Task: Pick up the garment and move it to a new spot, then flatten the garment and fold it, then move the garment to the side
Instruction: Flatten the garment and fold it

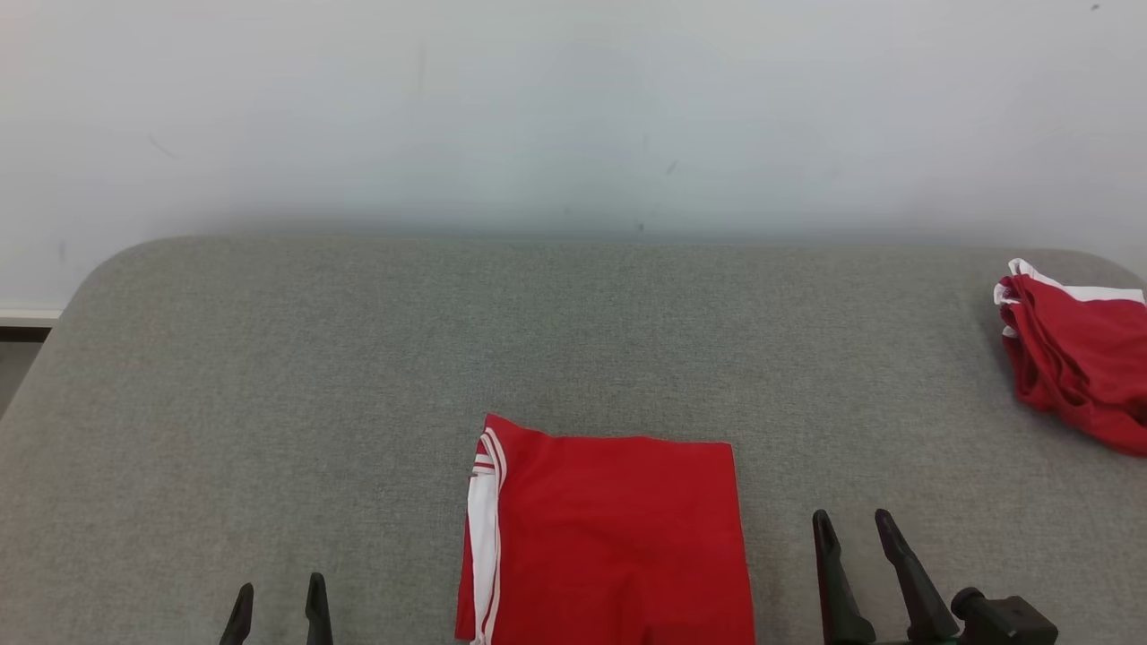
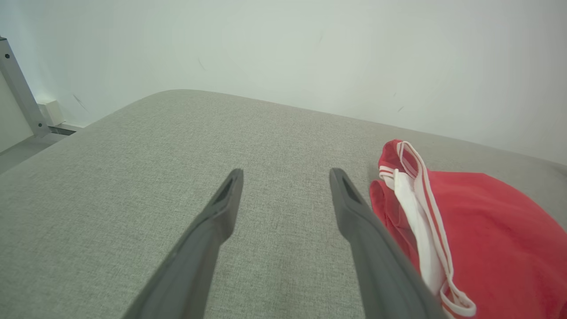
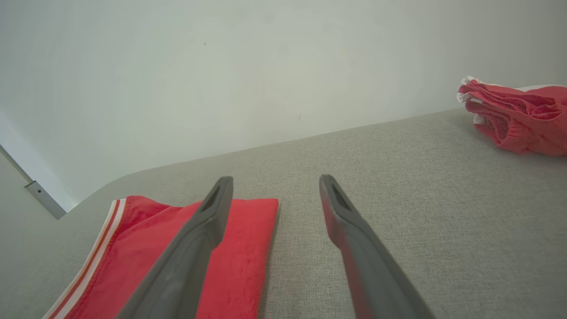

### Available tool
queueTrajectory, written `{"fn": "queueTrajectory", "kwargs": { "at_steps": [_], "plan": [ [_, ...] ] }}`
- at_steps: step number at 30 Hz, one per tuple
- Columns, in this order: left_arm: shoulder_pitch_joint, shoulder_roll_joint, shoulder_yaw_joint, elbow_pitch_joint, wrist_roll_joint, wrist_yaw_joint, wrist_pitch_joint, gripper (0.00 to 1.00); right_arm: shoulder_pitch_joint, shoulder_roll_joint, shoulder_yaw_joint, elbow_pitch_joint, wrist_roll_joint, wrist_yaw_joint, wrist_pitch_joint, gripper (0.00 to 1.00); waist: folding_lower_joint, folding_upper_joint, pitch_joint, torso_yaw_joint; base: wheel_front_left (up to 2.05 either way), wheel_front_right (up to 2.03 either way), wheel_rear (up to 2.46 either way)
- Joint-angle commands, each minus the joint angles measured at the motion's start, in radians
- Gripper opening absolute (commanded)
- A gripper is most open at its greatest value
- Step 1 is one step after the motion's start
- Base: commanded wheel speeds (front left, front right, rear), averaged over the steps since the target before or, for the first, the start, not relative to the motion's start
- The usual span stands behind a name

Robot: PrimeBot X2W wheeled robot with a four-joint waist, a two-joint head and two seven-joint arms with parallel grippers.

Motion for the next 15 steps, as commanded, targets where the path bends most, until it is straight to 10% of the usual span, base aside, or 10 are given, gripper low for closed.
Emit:
{"fn": "queueTrajectory", "kwargs": {
  "at_steps": [1, 3, 6, 15],
  "plan": [
    [-0.005, -0.001, -0.003, 0.004, 0.006, 0.002, -0.003, 1.00, -0.012, 0.002, 0.006, 0.003, -0.005, -0.002, -0.001, 1.00, 0.0000, 0.0000, 0.001, 0.005, 0.00, 0.00, 0.00],
    [-0.009, -0.001, -0.007, 0.005, 0.004, 0.001, -0.003, 1.00, -0.024, 0.002, 0.018, 0.017, -0.008, -0.002, -0.001, 1.00, 0.0000, 0.0000, 0.003, 0.014, 0.00, 0.00, 0.00],
    [-0.013, -0.001, -0.011, 0.004, 0.005, -0.003, -0.003, 1.00, -0.063, 0.002, 0.034, 0.050, -0.009, -0.002, -0.001, 0.00, 0.0000, 0.0000, 0.009, 0.030, 0.00, 0.00, 0.00],
    [-0.065, -0.001, -0.060, -0.001, 0.003, -0.008, -0.003, 1.00, -0.273, 0.003, 0.034, 0.296, -0.034, -0.002, -0.001, 0.00, 0.0000, 0.0000, 0.076, 0.140, 0.00, 0.00, 0.00]
  ]
}}
